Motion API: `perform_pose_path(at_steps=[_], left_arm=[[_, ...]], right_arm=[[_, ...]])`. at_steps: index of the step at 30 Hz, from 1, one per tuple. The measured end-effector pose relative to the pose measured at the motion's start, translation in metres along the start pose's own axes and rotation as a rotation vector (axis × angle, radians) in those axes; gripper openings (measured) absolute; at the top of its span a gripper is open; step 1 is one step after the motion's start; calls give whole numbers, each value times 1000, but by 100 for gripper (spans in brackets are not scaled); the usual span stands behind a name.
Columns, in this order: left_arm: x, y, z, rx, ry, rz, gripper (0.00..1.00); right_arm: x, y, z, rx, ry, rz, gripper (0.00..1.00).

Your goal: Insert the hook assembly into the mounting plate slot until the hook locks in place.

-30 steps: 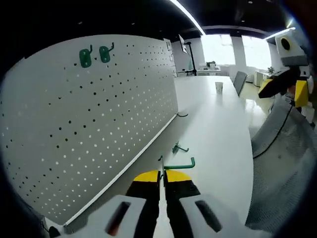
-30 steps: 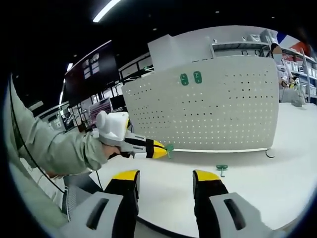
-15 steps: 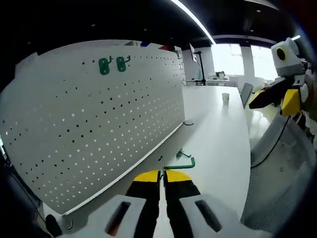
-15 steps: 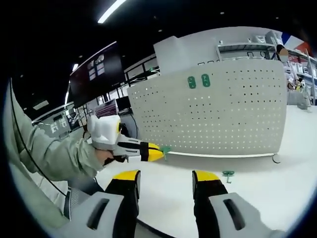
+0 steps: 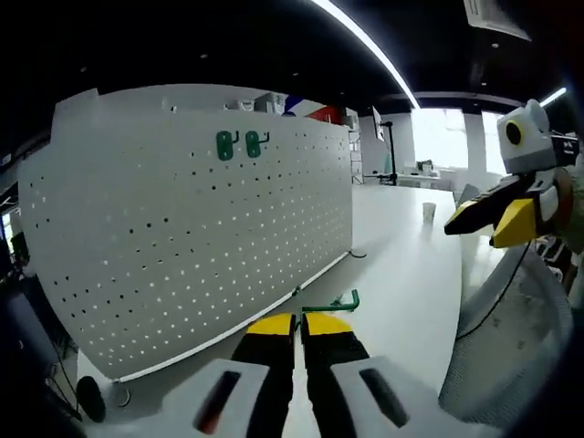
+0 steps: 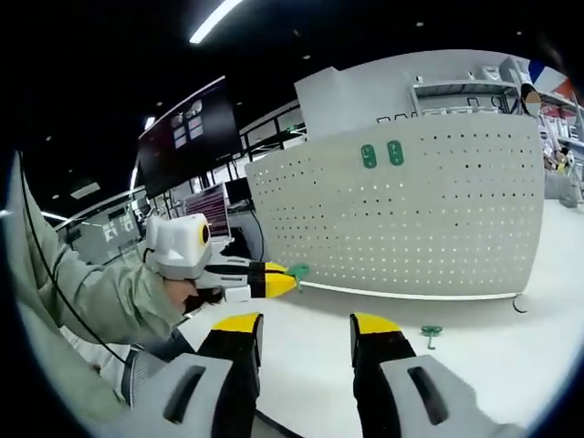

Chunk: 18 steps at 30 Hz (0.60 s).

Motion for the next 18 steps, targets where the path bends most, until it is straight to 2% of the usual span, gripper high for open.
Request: perform_pose_path(at_steps=[18], left_arm=[[-12, 20, 23, -82, 47, -20, 2]], right_arm=[[1, 1, 19, -25, 58, 23, 29]])
Point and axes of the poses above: the point that each gripper's makers call its tool centre point, and the gripper's own axes: y roughly backward along the fingers, x roughly to its left, z roughly out of its top, the point moved 6 cm from there along y, roughly backward along the fingers, and after that the axes turned 11 degrees about z, right-handed, at the moved point
